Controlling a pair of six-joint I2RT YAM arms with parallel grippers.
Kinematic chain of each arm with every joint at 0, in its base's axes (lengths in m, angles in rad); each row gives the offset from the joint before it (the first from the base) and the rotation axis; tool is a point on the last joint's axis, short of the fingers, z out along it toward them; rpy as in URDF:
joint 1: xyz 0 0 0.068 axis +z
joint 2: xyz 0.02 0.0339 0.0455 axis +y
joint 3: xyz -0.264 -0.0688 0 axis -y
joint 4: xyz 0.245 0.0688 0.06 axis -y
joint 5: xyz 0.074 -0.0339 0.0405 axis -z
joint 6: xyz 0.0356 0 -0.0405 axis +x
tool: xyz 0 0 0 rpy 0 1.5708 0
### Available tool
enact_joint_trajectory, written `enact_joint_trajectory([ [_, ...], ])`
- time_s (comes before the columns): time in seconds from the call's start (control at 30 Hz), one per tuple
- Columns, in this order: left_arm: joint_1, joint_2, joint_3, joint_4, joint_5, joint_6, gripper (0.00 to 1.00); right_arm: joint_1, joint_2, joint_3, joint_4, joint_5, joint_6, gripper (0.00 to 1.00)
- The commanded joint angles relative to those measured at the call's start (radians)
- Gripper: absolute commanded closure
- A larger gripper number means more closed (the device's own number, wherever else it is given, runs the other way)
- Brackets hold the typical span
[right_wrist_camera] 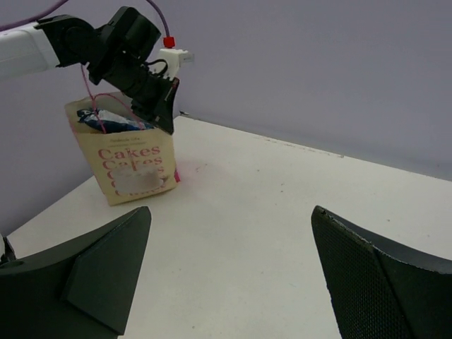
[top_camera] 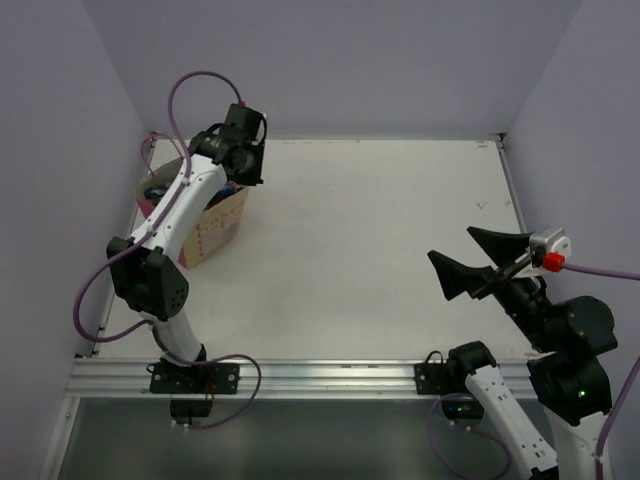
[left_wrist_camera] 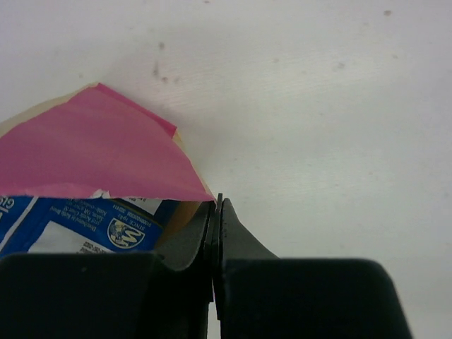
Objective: Take the snacks out of the paper bag
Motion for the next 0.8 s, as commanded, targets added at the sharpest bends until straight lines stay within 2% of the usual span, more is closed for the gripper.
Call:
enact_joint_trajectory([
  [0.0,-0.086,-0.041,0.061,0.034,0.093,-0.1,1.0,0.004,-0.01,0.009,0.029,0.029,-0.017,0.01],
  [0.13,-0.184,0.026,0.146,0.028,0.125,-0.157,1.0,0.003,-0.01,0.01,0.023,0.034,-0.023,0.01],
  [0.23,-0.24,0.098,0.285,0.014,0.16,-0.184,1.0,0.004,-0.013,0.01,0.023,0.048,-0.029,0.01],
  [0.33,-0.278,0.172,0.409,-0.004,0.176,-0.204,1.0,0.004,-0.014,0.015,0.014,0.052,-0.036,0.01],
  [0.47,-0.288,0.227,0.485,-0.006,0.182,-0.217,0.99,0.004,-0.022,0.012,0.013,0.071,-0.042,0.01],
  [0.5,-0.286,0.229,0.485,0.002,0.182,-0.212,0.93,0.004,-0.023,0.012,0.01,0.072,-0.043,0.01],
  [0.53,-0.287,0.227,0.483,0.003,0.182,-0.206,0.7,0.004,-0.023,0.012,0.01,0.072,-0.043,0.01],
  [0.63,-0.288,0.206,0.508,0.01,0.211,-0.137,0.3,0.004,-0.026,0.013,0.006,0.068,-0.045,0.01],
  [0.73,-0.286,0.137,0.535,0.022,0.226,-0.03,0.13,0.004,-0.023,0.016,0.006,0.056,-0.046,0.01],
  [0.77,-0.286,0.108,0.529,0.031,0.211,-0.002,0.11,0.004,-0.02,0.019,0.006,0.051,-0.045,0.01],
])
